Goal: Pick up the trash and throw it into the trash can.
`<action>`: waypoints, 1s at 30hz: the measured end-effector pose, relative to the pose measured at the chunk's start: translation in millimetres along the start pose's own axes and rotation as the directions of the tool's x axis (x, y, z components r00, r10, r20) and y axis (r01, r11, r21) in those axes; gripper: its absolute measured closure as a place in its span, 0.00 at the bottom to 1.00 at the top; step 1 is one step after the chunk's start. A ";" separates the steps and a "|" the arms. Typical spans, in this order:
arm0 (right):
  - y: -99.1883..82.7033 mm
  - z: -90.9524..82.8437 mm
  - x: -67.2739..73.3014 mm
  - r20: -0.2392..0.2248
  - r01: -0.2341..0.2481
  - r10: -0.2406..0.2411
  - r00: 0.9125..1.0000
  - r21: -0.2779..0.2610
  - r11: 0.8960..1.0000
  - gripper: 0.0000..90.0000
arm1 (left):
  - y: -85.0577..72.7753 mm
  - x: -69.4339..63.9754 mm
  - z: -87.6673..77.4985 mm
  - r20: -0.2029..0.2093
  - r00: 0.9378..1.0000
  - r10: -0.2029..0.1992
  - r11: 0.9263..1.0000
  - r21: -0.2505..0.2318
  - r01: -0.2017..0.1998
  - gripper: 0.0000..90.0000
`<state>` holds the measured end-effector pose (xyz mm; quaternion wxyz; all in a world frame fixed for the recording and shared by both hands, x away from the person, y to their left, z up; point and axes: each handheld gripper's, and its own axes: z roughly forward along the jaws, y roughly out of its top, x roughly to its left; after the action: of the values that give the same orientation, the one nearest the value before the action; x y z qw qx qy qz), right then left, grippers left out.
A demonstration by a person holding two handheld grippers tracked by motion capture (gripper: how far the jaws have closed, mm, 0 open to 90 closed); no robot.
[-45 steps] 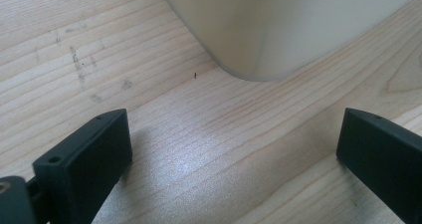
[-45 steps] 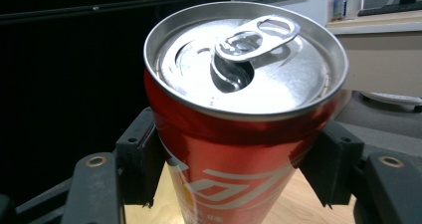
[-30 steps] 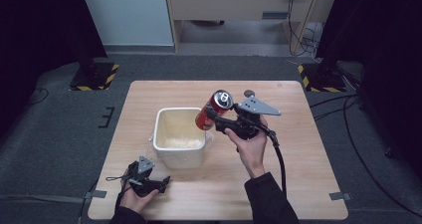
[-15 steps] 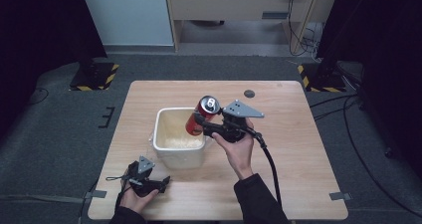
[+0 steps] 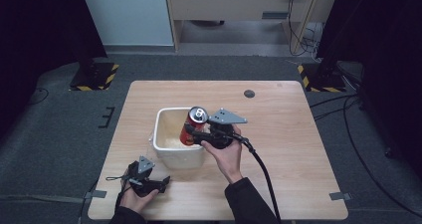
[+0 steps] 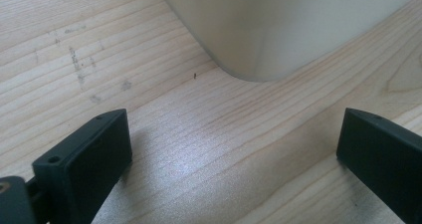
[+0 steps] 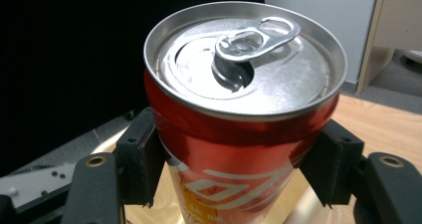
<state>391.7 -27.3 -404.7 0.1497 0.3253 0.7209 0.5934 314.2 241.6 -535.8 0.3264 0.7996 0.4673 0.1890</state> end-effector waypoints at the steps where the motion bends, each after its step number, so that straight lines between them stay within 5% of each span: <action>1: -1.4 1.3 0.5 0.000 0.002 -0.002 1.000 0.005 1.000 0.37 | 0.0 0.0 0.0 0.000 1.000 0.000 1.000 0.000 0.000 0.00; 17: -25.2 15.0 5.7 0.010 0.046 -0.047 0.999 0.102 0.994 0.34 | 0.0 0.0 0.0 0.000 1.000 0.000 1.000 0.000 0.000 0.00; 26: -23.5 13.5 9.3 0.000 0.054 -0.055 0.999 0.086 0.995 0.33 | 0.0 0.0 0.1 0.000 1.000 0.000 1.000 0.000 0.000 0.00; 27: -22.4 12.5 9.6 -0.002 0.054 -0.054 0.999 0.082 0.995 0.33 | -0.6 -2.4 0.3 0.031 0.999 -0.028 1.000 0.006 0.028 0.00; 30: -16.4 6.0 9.4 -0.005 0.052 -0.052 0.999 0.061 0.997 0.33 | 0.0 0.0 0.1 0.000 1.000 0.000 1.000 0.000 0.000 0.00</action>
<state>383.5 -18.0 -420.2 0.1538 0.3097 0.7474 0.5674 314.3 241.5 -535.9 0.3266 0.7996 0.4673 0.1889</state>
